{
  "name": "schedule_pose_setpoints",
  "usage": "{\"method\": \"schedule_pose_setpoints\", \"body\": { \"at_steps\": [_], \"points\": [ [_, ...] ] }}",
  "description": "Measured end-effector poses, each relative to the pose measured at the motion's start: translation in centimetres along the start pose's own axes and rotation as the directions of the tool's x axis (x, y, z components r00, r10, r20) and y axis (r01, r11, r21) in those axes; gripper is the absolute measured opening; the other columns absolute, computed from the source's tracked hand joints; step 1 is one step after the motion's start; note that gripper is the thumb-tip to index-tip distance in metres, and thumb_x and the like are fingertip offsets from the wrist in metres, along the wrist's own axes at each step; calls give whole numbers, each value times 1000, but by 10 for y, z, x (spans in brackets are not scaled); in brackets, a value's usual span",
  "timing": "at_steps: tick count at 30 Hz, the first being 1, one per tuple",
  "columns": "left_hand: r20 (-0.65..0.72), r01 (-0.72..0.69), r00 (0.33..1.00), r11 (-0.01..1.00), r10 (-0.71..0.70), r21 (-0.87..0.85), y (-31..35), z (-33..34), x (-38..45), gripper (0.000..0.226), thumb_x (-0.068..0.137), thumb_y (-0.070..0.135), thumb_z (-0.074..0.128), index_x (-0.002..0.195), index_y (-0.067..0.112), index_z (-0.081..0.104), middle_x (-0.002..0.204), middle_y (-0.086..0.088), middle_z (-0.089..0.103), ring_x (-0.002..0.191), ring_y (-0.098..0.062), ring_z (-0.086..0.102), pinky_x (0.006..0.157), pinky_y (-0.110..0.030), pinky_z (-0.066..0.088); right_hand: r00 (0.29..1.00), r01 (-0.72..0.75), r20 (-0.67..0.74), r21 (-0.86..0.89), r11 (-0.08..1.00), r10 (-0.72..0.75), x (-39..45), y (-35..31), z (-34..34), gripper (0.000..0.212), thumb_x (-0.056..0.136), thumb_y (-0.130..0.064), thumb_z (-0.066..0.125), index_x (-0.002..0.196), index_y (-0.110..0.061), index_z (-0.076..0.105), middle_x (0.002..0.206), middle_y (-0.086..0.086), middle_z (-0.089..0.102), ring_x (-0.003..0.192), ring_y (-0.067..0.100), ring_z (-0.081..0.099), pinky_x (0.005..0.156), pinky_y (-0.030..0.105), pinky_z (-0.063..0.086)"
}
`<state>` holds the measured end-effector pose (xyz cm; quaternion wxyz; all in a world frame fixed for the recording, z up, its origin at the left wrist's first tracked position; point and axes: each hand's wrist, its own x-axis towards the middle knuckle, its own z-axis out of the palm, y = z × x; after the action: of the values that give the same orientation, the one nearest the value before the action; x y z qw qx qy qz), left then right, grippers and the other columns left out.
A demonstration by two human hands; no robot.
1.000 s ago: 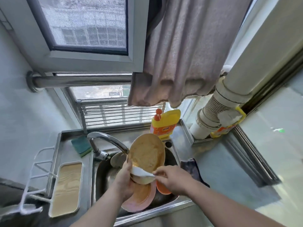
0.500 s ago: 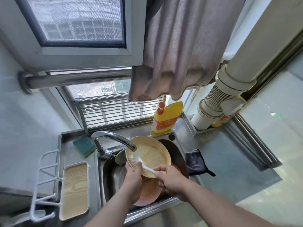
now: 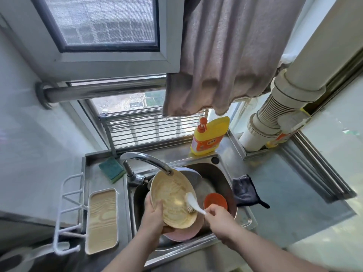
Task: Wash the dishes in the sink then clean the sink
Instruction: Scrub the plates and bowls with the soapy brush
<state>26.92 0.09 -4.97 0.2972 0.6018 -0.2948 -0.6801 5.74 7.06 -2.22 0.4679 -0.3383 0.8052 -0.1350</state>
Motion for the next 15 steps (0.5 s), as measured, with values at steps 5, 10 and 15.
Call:
{"method": "schedule_pose_setpoints", "body": {
  "at_steps": [5,10,15],
  "points": [
    [-129,-72,986,973,102,219,-24,-19,7,33,111,39,43,125,68,44,133,5,62,108,-17,65,86,-49,61,947,26,317,71,997,-47,-23,-11,37,11,93,-31,60,93,-24,69,62,-7,53,38,7,38,39,24,28],
    [-195,-104,969,967,152,233,-11,-33,18,25,110,43,48,130,56,53,124,11,66,109,-17,65,94,-46,58,918,159,363,33,987,-160,-7,-17,41,14,91,-40,61,97,-31,70,58,-17,58,58,6,48,57,28,39],
    [-92,-115,986,961,142,252,1,-51,23,21,106,32,63,124,38,70,117,1,78,108,-23,75,94,-55,60,953,267,252,-428,863,-170,38,14,-10,26,98,-61,46,120,-53,58,115,-14,73,107,15,67,85,34,54]
  ]
}}
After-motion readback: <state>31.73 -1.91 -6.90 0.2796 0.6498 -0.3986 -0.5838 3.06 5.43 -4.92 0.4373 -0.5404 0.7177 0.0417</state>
